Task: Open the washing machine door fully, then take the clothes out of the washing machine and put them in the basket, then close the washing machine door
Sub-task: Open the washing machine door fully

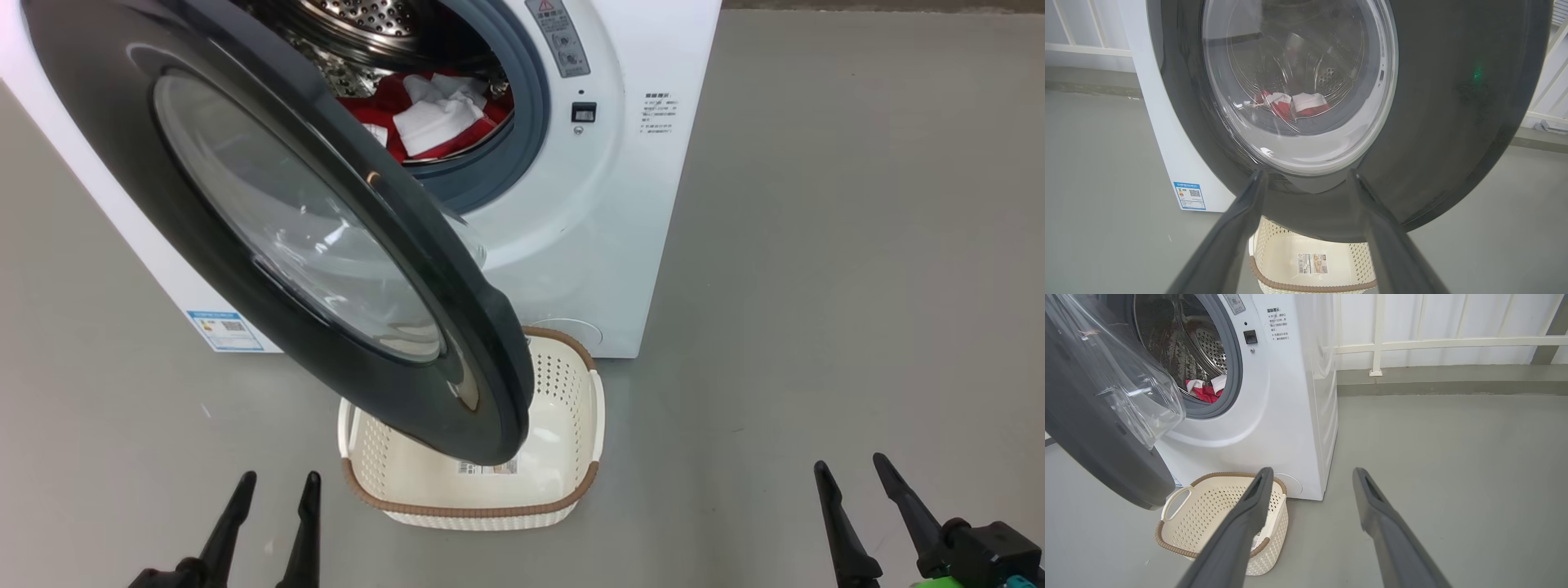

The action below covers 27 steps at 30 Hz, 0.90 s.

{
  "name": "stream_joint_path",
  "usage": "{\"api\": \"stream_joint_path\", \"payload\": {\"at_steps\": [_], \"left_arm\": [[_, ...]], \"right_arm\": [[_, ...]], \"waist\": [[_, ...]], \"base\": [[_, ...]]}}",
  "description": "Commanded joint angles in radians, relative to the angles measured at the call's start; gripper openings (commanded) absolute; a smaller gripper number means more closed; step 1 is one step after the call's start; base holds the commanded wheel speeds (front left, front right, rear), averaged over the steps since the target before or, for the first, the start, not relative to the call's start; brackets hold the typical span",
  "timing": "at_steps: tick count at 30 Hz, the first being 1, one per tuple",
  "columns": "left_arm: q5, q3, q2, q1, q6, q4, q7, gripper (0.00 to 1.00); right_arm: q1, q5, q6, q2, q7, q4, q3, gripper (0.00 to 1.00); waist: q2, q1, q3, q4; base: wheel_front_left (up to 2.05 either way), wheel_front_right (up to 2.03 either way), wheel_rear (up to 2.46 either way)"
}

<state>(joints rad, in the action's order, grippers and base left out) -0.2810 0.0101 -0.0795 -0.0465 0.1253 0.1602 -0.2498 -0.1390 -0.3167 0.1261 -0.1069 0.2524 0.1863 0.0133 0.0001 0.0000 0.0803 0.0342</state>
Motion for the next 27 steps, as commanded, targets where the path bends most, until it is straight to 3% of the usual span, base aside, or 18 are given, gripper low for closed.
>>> {"api": "stream_joint_path", "payload": {"at_steps": [1, 2, 3, 4, 5, 27], "left_arm": [[0.009, -0.031, -0.005, 0.011, 0.005, -0.028, -0.012, 1.00], [0.009, -0.030, -0.005, 0.011, 0.005, -0.028, -0.012, 1.00], [0.009, -0.029, -0.004, 0.011, 0.005, -0.028, -0.012, 1.00], [0.009, -0.028, -0.004, 0.011, 0.005, -0.028, -0.012, 1.00], [0.009, -0.026, -0.004, 0.010, 0.005, -0.028, -0.012, 1.00], [-0.002, 0.022, 0.004, 0.030, 0.005, -0.021, -0.012, 1.00]], "right_arm": [[0.020, -0.023, 0.005, -0.007, 0.009, -0.029, -0.014, 1.00], [0.024, -0.038, 0.005, -0.004, 0.009, -0.031, -0.014, 1.00], [0.029, -0.056, 0.005, 0.000, 0.009, -0.035, -0.015, 0.63], [0.036, -0.083, 0.005, 0.003, 0.009, -0.037, -0.019, 0.13], [0.044, -0.111, 0.005, 0.005, 0.009, -0.040, -0.026, 0.00], [0.423, -0.455, 0.005, -0.064, 0.009, -0.032, -0.328, 0.00]], "waist": [[-0.0001, 0.0000, -0.001, 0.003], [-0.0001, 0.0000, -0.001, 0.004], [-0.0001, 0.0000, -0.002, 0.006], [-0.0001, 0.0000, -0.002, 0.008], [-0.0001, 0.0000, -0.003, 0.010], [-0.0001, 0.0000, 0.012, 0.084]], "base": [[0.00, 0.00, 0.00], [0.00, 0.00, 0.00], [0.00, 0.00, 0.00], [0.00, 0.00, 0.00], [0.00, 0.00, 0.00], [0.00, 0.00, 0.00]]}}
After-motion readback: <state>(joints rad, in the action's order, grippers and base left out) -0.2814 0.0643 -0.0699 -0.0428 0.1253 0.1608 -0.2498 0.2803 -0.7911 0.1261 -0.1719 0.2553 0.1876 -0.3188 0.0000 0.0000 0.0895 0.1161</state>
